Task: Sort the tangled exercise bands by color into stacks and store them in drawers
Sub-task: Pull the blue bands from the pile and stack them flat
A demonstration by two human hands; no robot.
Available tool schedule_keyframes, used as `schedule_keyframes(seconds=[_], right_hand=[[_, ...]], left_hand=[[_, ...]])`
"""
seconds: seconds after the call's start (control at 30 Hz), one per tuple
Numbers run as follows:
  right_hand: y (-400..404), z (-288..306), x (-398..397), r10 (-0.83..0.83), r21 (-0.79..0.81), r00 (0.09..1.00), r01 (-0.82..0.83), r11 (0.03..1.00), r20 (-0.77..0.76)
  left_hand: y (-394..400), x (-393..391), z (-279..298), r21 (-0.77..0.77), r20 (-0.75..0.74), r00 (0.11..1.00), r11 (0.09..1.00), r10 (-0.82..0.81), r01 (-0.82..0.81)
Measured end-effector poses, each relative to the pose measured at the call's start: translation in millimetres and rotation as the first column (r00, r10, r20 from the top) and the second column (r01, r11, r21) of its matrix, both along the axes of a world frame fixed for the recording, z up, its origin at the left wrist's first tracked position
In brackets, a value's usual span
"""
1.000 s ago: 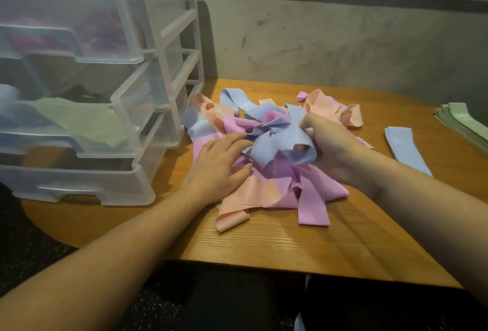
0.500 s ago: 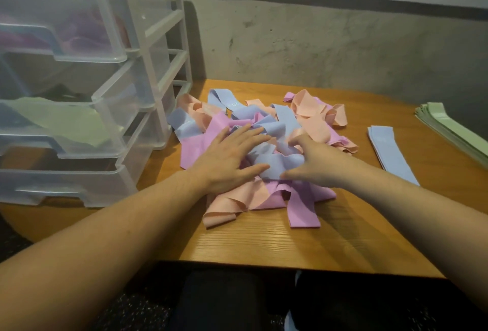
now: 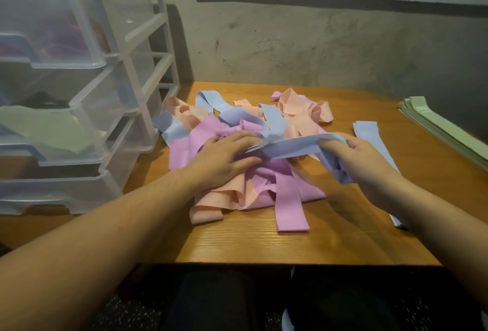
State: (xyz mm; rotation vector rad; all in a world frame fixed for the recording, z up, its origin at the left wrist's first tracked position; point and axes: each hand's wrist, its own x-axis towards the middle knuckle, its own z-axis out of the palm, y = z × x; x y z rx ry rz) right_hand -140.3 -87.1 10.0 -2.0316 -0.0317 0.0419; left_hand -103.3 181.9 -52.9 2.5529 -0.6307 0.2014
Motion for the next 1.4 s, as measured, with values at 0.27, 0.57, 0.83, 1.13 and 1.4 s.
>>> schedule_keyframes(seconds=[0.27, 0.57, 0.83, 1.13, 1.4], right_hand=[[-8.4, 1.1, 6.2, -0.087, 0.608, 0.97, 0.21, 0.766, -0.225], [-19.5, 3.8, 6.3, -0.115, 0.73, 0.958, 0.274, 0.626, -0.262], [-28.2, 1.8, -3.5, -0.124, 0.665, 0.947, 0.299, 0.684, -0.297], [-36.6, 15.3, -20.3, 0.01, 0.811, 0.969, 0.202, 0.549, -0.247], [-49.5, 27.7, -36.3, 0.044, 0.889, 0.986, 0.128, 0.439, -0.164]], left_hand=[[-14.9, -1.4, -1.5, -0.142, 0.08, 0.99, 0.984, 0.117, -0.105], [-16.6, -5.1, 5.5, 0.142, 0.045, 0.998, 0.988, 0.047, -0.053], [-51.5, -1.1, 25.2, 0.283, 0.009, 0.995, 0.954, 0.101, -0.099], [-110.0, -28.5, 49.3, -0.387, -0.184, 0.97, 0.919, -0.159, 0.077], [-118.4, -46.7, 51.0, -0.627, -0.359, 0.913, 0.775, -0.197, -0.079]])
